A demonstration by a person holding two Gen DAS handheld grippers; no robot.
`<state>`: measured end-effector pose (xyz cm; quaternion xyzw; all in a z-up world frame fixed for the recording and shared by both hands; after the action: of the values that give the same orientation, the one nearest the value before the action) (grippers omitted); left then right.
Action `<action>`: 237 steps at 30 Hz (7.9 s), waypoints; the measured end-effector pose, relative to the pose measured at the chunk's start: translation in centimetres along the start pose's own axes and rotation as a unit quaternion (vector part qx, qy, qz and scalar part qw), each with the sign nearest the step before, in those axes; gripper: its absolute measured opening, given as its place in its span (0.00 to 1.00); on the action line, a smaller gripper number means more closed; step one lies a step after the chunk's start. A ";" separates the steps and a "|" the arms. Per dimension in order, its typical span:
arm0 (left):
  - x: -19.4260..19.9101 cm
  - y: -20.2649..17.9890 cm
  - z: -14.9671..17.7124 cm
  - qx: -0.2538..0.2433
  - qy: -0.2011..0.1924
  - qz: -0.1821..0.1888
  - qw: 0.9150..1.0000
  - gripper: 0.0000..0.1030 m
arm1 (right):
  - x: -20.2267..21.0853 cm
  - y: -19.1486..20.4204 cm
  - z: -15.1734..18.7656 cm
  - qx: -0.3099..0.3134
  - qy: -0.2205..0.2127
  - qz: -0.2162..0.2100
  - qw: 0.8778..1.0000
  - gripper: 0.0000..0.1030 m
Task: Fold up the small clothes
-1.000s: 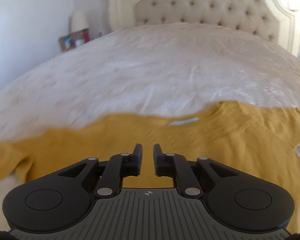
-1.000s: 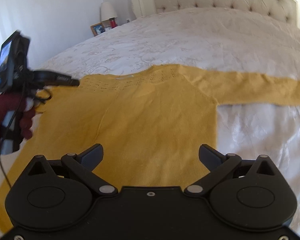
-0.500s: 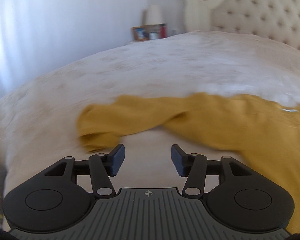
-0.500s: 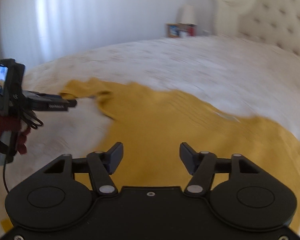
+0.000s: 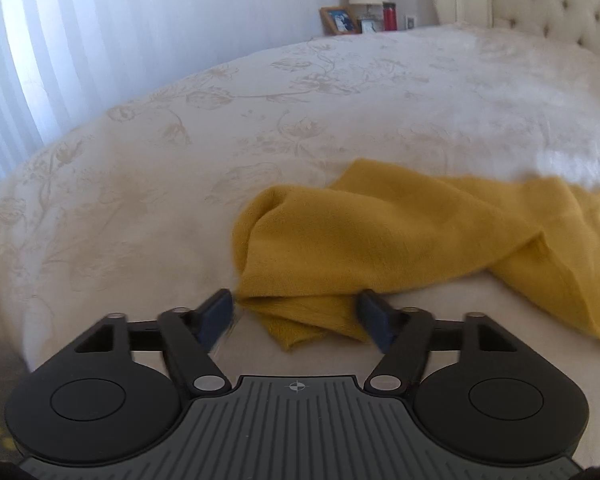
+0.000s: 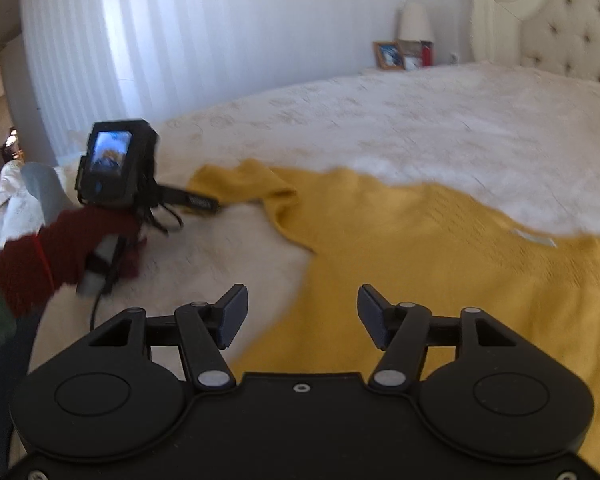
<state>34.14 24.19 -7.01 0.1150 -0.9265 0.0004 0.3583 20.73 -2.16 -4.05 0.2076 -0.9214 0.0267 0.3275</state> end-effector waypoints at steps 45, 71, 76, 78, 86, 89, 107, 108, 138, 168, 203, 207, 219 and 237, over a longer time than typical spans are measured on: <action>13.0 -24.5 -0.6 -0.222 -0.119 0.266 0.930 0.47 | 9.5 -11.5 8.8 -0.182 -0.029 0.076 0.980 0.64; 7.0 -16.0 9.3 -0.071 0.003 0.203 0.977 0.55 | -6.2 -9.3 2.5 0.071 0.035 0.115 0.990 0.32; 7.1 -16.2 9.4 -0.076 0.005 0.198 0.977 0.56 | -3.2 -12.3 0.8 0.011 -0.009 0.126 0.992 0.10; 7.0 -16.1 9.4 -0.076 0.006 0.199 0.977 0.56 | -1.3 -14.9 -0.1 -0.036 -0.032 0.143 0.989 0.07; 7.0 -16.5 9.2 -0.078 0.007 0.193 0.978 0.58 | 2.3 -22.7 1.1 -0.138 -0.031 0.188 0.972 0.20; 7.0 -16.8 9.3 -0.081 0.007 0.188 0.979 0.59 | 1.5 -19.4 1.5 -0.068 -0.023 0.158 0.985 0.22; 7.2 -16.6 8.3 -0.086 0.017 0.191 0.978 0.66 | -1.3 -15.6 0.9 -0.021 -0.030 0.135 0.990 0.09; 7.4 -16.4 8.0 -0.077 0.016 0.189 0.979 0.65 | -0.4 -17.1 0.7 -0.043 -0.037 0.142 0.988 0.09; 6.6 -14.1 5.5 -0.090 -0.002 0.160 0.983 0.67 | 0.3 -23.4 1.4 -0.204 -0.068 0.048 0.975 0.17; 8.4 -14.4 2.4 -0.079 -0.047 0.111 0.990 0.74 | 7.9 -28.2 7.5 -0.199 -0.009 0.214 0.956 0.67; 8.2 -19.3 5.3 -0.117 0.006 0.172 0.978 0.85 | 11.6 -26.7 9.3 -0.165 -0.043 0.157 0.973 0.75; 11.4 -21.5 6.1 -0.130 -0.012 0.191 0.973 0.85 | 15.3 -29.3 12.1 -0.207 -0.050 0.196 0.957 0.76; 13.8 -29.5 9.2 -0.130 -0.041 0.197 0.971 0.85 | 20.2 -42.0 14.2 -0.281 -0.032 0.272 0.920 0.77; 11.1 -30.6 12.6 -0.154 -0.010 0.169 0.974 0.93 | 20.1 -51.6 17.2 -0.340 -0.002 0.305 0.890 0.89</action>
<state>24.29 -9.04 -11.51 -0.0994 -0.9249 -0.0826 0.3575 17.13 -59.71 -9.68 -0.2077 -0.8928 -0.1898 0.3517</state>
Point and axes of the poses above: each gripper's, at about its wrist camera, not at the fingertips, and x roughly against the way its jaws point, y to its left, z to its underside, the point moved 2 cm from there along -x, roughly the way its jaws point, and after that the axes turned 3 degrees about x, right-handed, at the moved point
